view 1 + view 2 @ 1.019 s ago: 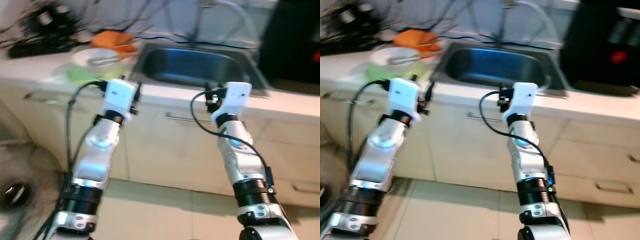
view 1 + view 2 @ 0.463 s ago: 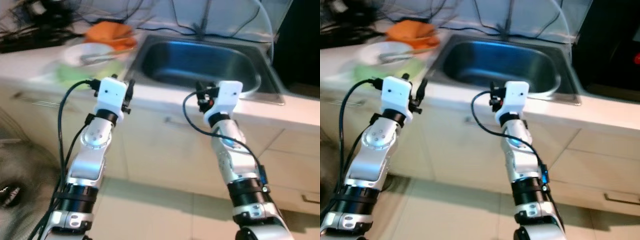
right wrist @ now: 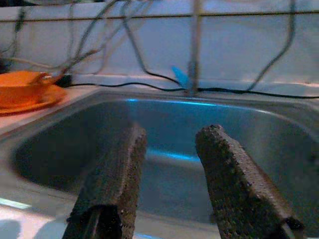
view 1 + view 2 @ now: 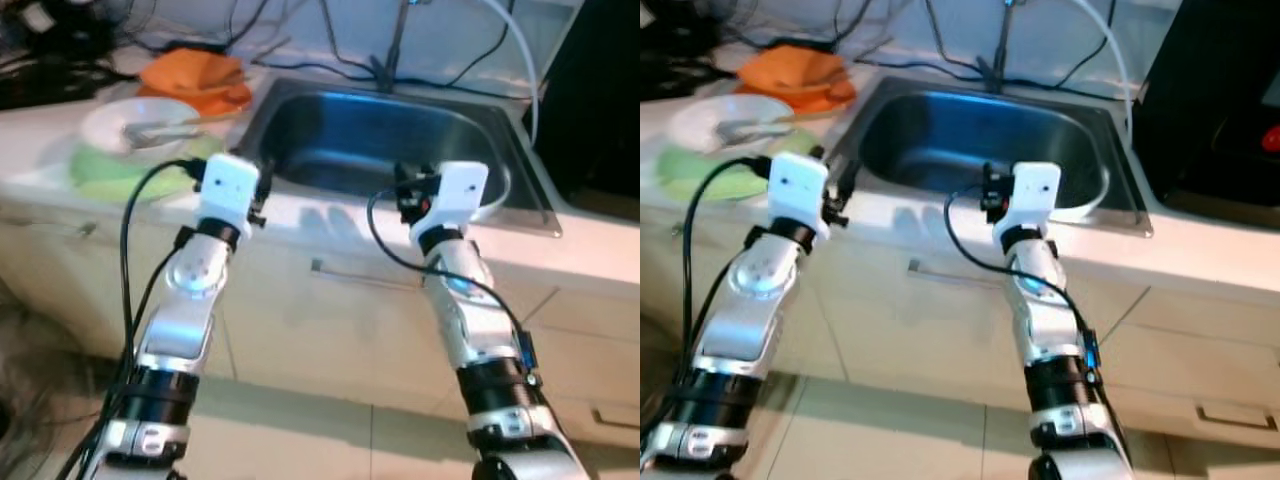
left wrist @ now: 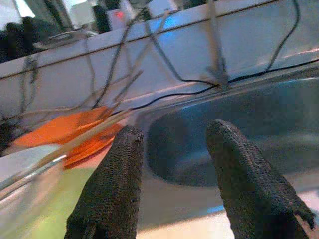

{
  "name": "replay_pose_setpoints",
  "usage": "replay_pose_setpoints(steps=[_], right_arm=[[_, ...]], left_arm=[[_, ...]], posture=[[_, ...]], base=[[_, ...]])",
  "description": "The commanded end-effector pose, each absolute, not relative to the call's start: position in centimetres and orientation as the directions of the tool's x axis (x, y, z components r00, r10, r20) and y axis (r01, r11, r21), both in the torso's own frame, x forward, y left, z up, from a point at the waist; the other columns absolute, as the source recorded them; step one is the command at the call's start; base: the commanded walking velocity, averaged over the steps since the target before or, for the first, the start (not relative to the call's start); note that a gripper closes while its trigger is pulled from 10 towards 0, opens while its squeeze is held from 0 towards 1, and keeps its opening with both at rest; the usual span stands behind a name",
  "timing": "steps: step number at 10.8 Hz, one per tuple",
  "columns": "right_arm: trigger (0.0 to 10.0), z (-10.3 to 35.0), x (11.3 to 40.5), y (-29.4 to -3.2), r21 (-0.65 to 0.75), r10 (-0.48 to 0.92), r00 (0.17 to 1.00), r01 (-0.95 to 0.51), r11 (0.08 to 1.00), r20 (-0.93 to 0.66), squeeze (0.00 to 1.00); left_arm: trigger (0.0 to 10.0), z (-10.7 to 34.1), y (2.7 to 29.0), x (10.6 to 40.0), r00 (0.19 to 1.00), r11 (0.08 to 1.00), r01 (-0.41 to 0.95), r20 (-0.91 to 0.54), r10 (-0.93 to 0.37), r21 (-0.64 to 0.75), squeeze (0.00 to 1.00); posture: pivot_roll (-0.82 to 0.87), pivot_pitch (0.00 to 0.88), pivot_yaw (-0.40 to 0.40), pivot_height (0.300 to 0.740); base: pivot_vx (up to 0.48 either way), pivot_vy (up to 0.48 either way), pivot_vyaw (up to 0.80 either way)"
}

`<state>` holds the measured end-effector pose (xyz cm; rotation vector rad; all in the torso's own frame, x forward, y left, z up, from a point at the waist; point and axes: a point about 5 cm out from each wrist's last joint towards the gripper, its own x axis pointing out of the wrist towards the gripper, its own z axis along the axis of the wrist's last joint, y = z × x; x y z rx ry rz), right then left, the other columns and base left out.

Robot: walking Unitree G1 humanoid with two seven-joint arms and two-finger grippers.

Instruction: Kitchen organization

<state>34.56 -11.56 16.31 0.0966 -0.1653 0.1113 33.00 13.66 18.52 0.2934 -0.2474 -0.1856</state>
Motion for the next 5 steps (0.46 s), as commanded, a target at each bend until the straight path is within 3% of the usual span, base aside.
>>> replay_pose_setpoints(steps=[1,3,5], right_arm=[[10.0,16.32,34.61,-12.8,0.085,0.064,0.984,-0.079,0.993,0.167,0.0],[10.0,16.35,34.58,-12.58,0.074,0.072,0.983,-0.086,0.993,0.171,0.0],[10.0,16.29,34.61,-12.71,0.091,0.065,0.984,-0.081,0.993,0.168,0.0]], left_arm=[[10.0,18.56,12.82,32.97,0.948,0.936,0.167,0.211,-0.239,0.311,0.0],[10.0,18.61,12.81,32.97,0.947,0.935,0.167,0.212,-0.24,0.312,0.0],[10.0,18.89,12.61,32.86,0.939,0.937,0.176,0.234,-0.252,0.301,0.0]], posture=[[-0.05,0.04,-0.055,0.74],[-0.04,0.045,-0.056,0.74],[-0.04,0.045,-0.056,0.74]], base=[[0.364,0.0,0.0],[0.36,0.0,0.61],[0.141,0.0,0.0]])
